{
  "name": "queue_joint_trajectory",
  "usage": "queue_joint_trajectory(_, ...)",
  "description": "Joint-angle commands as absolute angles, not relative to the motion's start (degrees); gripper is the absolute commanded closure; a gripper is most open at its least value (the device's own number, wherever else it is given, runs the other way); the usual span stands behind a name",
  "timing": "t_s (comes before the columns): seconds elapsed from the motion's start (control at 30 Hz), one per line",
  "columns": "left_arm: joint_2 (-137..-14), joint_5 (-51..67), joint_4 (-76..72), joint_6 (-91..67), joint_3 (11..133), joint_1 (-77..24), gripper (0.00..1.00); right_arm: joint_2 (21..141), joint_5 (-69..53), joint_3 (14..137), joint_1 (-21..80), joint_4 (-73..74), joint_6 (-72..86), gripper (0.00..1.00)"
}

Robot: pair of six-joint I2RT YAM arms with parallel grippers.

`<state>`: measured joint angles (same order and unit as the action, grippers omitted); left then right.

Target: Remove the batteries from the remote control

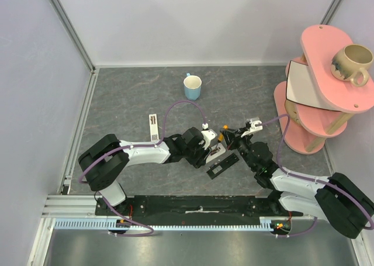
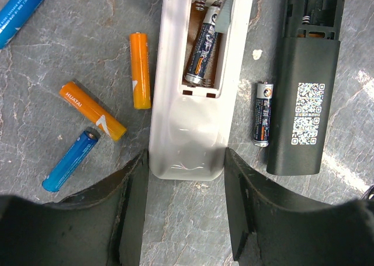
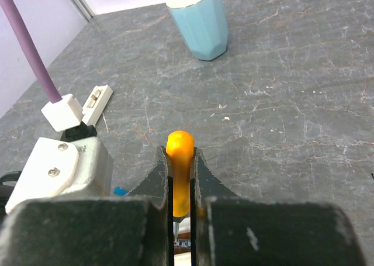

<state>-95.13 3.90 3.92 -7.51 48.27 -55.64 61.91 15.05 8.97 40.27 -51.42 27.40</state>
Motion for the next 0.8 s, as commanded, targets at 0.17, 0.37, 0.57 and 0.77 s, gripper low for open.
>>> queue_joint_trajectory(0.17, -97.56, 1.93, 7.47, -5.45, 47.99, -55.46, 0.98, 64.6, 19.42, 12.83, 39.99, -51.16, 25.93, 1.0)
queue_joint_trajectory(0.37, -97.91, 1.93, 7.38, -5.45, 48.08, -55.55, 0.98, 65.13, 22.06, 13.01, 39.99, -48.96, 24.44, 1.0)
queue_joint_trajectory(0.57, -98.26, 2.11, 7.47, -5.36, 48.25, -55.46, 0.98, 64.6, 23.03, 13.01, 40.08, -46.23, 23.2, 1.0)
queue_joint_trajectory(0.77, -98.53, 2.29, 7.38, -5.36, 48.34, -55.46, 0.98, 65.92, 23.03, 13.0, 40.08, -46.06, 22.5, 1.0)
